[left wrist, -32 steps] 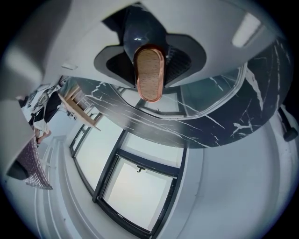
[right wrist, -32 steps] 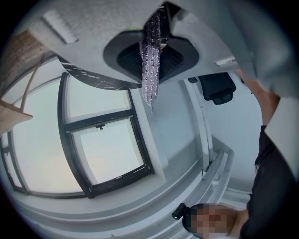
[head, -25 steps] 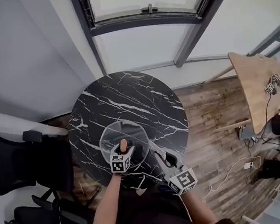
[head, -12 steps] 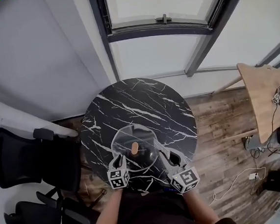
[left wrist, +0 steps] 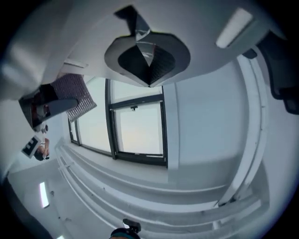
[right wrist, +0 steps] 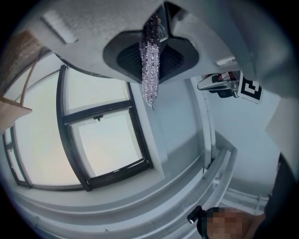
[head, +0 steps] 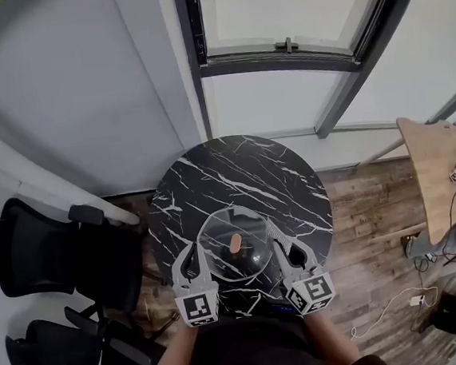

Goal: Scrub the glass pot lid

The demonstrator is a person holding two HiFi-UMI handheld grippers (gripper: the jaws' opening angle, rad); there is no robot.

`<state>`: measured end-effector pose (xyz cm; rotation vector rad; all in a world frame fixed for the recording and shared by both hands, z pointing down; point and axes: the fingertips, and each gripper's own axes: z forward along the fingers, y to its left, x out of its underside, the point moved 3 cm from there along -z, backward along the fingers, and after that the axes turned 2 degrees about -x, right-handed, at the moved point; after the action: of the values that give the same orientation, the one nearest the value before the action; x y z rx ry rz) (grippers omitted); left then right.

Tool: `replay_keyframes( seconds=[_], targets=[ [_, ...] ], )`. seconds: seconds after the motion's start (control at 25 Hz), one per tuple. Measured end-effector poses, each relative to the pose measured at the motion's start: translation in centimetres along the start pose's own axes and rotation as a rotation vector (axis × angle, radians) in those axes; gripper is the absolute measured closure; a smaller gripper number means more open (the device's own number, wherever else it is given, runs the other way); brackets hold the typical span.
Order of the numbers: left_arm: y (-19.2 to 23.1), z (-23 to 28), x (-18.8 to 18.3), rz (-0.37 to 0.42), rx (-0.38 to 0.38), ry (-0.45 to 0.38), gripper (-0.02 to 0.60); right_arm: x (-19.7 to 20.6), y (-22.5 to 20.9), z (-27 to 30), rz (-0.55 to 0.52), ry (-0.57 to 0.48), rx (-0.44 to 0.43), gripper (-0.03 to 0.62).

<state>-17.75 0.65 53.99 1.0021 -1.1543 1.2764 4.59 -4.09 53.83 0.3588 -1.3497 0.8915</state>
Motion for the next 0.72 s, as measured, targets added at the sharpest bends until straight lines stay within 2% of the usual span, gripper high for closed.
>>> replay_keyframes(
  seconds=[0.12,0.2,0.4,0.72],
  targets=[
    [-0.5,-1.5,-4.3,-0.044,0.007,-0.113,0.580,-1.5,0.9,-1.0,-0.037,-0.107,0.026,0.516],
    [-0.8,-2.5,-4.5,-0.056,-0.001,-0.146,0.580,-1.5,1.5,-1.5,-0.060,-0.140,0.050,0.516],
    [-1.2,-3.2,-2.4,-0.060,0.038,-0.089,0.580,-0.3,2.9,-2.5,-0.067,-0.133,0.042,0.516],
    [-1.0,-3.0,-2.3,-0.076,0.041,-0.089,0.580,0.3,3.0,-2.2,-0.079,-0.103,0.036,0.516]
  ],
)
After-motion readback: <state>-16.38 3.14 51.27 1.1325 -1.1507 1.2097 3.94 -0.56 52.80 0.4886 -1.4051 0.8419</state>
